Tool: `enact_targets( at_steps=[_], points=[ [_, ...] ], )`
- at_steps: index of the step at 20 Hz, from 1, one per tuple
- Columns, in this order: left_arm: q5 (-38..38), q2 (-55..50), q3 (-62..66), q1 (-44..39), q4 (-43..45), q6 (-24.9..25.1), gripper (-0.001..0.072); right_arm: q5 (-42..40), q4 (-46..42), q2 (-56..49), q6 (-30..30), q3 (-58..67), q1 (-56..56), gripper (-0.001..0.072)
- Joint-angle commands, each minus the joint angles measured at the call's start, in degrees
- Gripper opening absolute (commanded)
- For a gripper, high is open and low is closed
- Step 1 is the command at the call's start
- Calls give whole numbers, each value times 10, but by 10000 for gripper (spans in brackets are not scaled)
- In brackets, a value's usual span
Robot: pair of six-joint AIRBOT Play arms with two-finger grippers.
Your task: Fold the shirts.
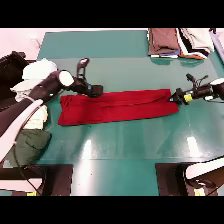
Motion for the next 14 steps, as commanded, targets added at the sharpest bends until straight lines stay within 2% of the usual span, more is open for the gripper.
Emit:
enact_targets(
  at_steps=[1,7,14],
  points=[
    [30,-76,56,-39,-35,0,23,34,22,52,7,49,28,18],
    [12,-177,132,-66,-52,3,23,43,61,174,81,149,107,17],
    [32,-191,137,-66,-62,-1,23,15,61,202,135,212,235,18]
  ],
)
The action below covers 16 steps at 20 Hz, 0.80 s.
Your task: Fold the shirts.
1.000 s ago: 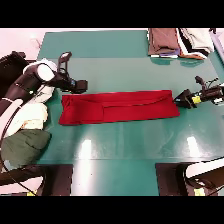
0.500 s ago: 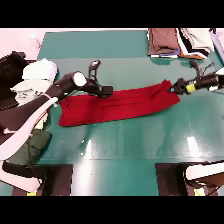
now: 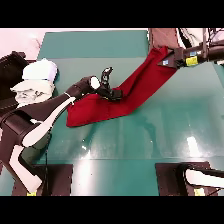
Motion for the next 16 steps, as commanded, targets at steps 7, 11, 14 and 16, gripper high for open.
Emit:
enact_targets(
  at_steps=[7,11,14,16],
  points=[
    [-73,87,56,93,63,-1,24,-86,31,4,40,22,157,18],
    [-124,228,71,218,152,3,24,-202,48,-44,38,23,290,18],
    [-130,318,71,289,179,3,24,-361,88,-118,-18,23,418,46],
    [-136,348,71,313,179,3,24,-386,122,-169,-81,47,465,342]
  ],
)
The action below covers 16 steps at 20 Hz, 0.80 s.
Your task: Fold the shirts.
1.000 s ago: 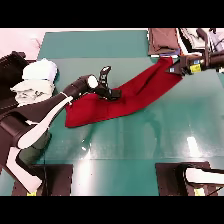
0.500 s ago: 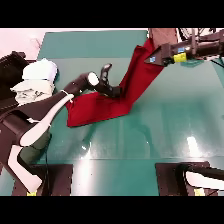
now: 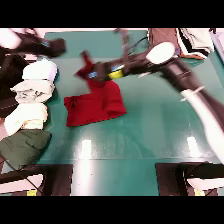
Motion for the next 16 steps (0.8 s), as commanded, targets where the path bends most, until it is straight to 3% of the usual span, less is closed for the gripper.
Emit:
enact_targets(
  at_steps=[1,5,9,10,11,12,16],
  points=[
    [-20,65,2,53,24,2,24,-69,32,-77,-70,41,85,340],
    [-39,64,-5,35,24,3,24,20,-64,-63,-53,52,26,304],
    [-38,64,-6,-12,24,20,24,61,-157,17,-9,-96,-106,307],
    [-38,64,-6,-22,23,27,24,75,-174,28,-1,-136,-145,341],
    [-38,63,-6,-31,23,29,24,85,-174,31,-1,-170,-182,480],
    [-38,61,-6,-40,21,30,24,95,-171,27,1,-199,-218,559],
    [-29,47,-9,-78,22,38,24,104,-99,-47,1,-248,-276,555]
  ],
)
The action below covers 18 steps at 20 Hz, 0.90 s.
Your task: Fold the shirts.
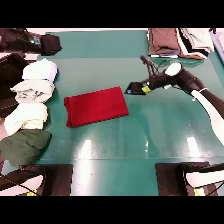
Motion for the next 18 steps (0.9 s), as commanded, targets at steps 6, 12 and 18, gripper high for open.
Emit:
enact_targets(
  at_steps=[6,12,18],
  points=[
    [10,-28,-3,-42,-9,7,24,-23,164,-134,-26,-16,17,551],
    [10,-29,-3,-42,-12,5,24,-24,138,-211,-32,125,89,74],
    [10,-29,-3,-88,-9,13,23,-42,59,-127,-20,147,26,17]
  ],
)
